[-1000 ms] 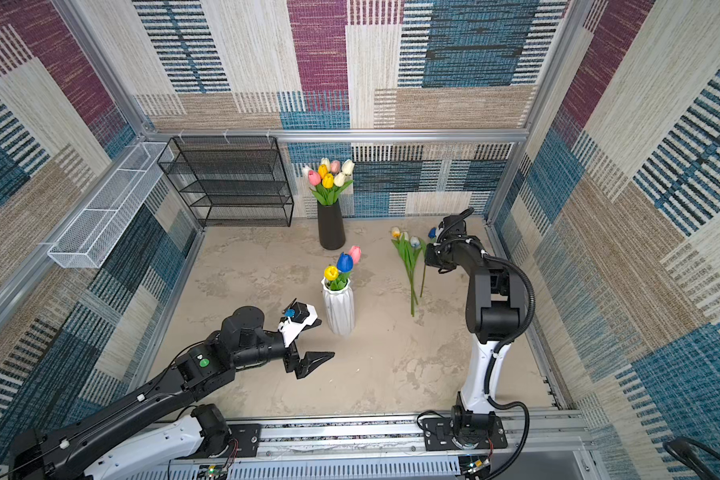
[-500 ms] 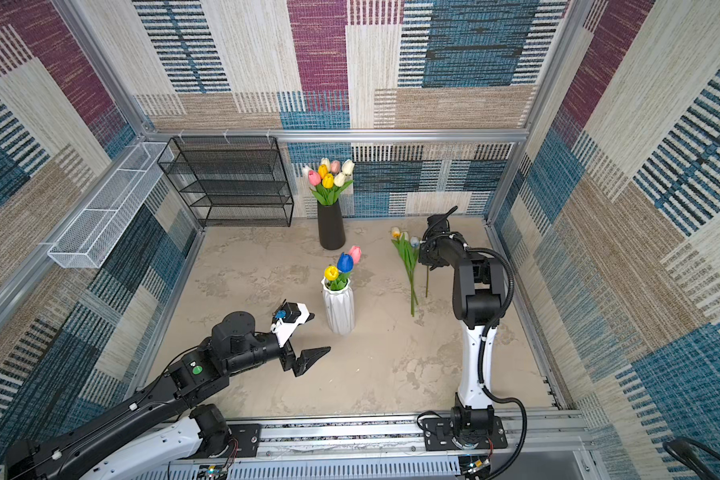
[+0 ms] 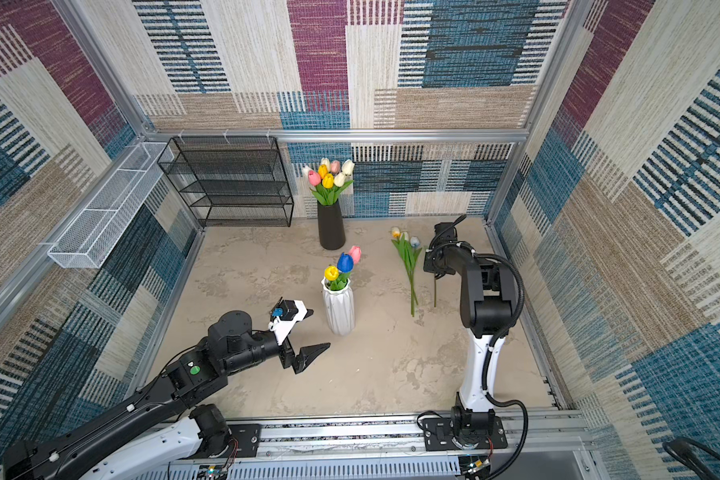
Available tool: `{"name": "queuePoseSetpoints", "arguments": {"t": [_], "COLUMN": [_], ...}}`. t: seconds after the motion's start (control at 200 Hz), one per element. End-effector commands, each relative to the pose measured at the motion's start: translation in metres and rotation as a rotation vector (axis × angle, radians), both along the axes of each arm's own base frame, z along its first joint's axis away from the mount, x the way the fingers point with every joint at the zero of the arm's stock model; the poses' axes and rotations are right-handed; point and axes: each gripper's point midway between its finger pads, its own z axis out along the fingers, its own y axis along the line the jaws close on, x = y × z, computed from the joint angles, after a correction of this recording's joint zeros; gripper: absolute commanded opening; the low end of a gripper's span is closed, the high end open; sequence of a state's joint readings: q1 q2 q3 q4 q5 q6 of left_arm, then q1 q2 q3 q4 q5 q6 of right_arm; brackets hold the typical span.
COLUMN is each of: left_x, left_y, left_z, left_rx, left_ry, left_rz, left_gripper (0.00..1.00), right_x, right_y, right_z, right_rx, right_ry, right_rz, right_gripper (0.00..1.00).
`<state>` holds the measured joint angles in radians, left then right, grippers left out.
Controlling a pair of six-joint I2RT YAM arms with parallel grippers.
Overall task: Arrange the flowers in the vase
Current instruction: 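Grasp a second blue tulip stem on the table with the right gripper, then lift the blue tulip with the right gripper while the left grips the vase tulips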
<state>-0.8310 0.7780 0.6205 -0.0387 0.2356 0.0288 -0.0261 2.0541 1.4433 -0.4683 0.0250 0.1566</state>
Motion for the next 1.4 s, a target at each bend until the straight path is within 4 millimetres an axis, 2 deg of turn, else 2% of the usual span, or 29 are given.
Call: {"name": "queuePoseSetpoints", "arguments": {"t": [0.0, 0.04, 0.15, 0.23, 0.356, 0.431, 0.506, 0.631, 0.736, 0.896, 1.087, 1.392], "left_x": [0.01, 0.014, 0.031, 0.053, 0.078, 0.084, 0.086, 0.091, 0.099, 0.106, 0.118, 0.135], "left_y": [0.005, 0.008, 0.018, 0.031, 0.043, 0.037, 0.024, 0.005, -0.008, -0.028, -0.038, -0.055], "left_z": [0.019, 0.025, 0.045, 0.056, 0.062, 0.061, 0.057, 0.053, 0.058, 0.06, 0.053, 0.045], "left_rx": [-0.02, -0.024, -0.05, -0.081, -0.092, -0.05, 0.006, 0.035, 0.007, 0.007, 0.022, 0.017], "left_ry": [-0.059, -0.076, -0.093, -0.055, -0.01, -0.026, -0.033, -0.03, -0.056, -0.074, -0.099, -0.115], "left_rz": [0.055, 0.079, 0.164, 0.256, 0.302, 0.268, 0.194, 0.106, 0.067, -0.02, -0.038, -0.07], "left_gripper": [0.99, 0.99, 0.99, 0.98, 0.96, 0.98, 0.99, 0.99, 0.99, 0.99, 0.99, 0.89], "right_x": [-0.001, -0.004, -0.013, -0.027, -0.071, -0.095, -0.116, -0.157, -0.179, -0.186, -0.196, -0.201], "right_y": [0.006, 0.012, 0.033, 0.058, 0.096, 0.117, 0.136, 0.159, 0.166, 0.172, 0.169, 0.167], "right_z": [0.035, 0.054, 0.121, 0.193, 0.298, 0.339, 0.368, 0.399, 0.409, 0.407, 0.414, 0.415], "right_rx": [0.079, 0.111, 0.203, 0.3, 0.478, 0.568, 0.617, 0.627, 0.651, 0.669, 0.635, 0.623], "right_ry": [-0.106, -0.156, -0.339, -0.547, -0.871, -0.979, -1.067, -1.219, -1.298, -1.307, -1.35, -1.368], "right_rz": [0.009, 0.035, 0.116, 0.234, 0.42, 0.523, 0.613, 0.74, 0.789, 0.814, 0.817, 0.808], "right_gripper": [0.0, 0.0, 0.0, 0.0, 0.0, 0.0, 0.0, 0.0, 0.0, 0.0, 0.0, 0.0]}}
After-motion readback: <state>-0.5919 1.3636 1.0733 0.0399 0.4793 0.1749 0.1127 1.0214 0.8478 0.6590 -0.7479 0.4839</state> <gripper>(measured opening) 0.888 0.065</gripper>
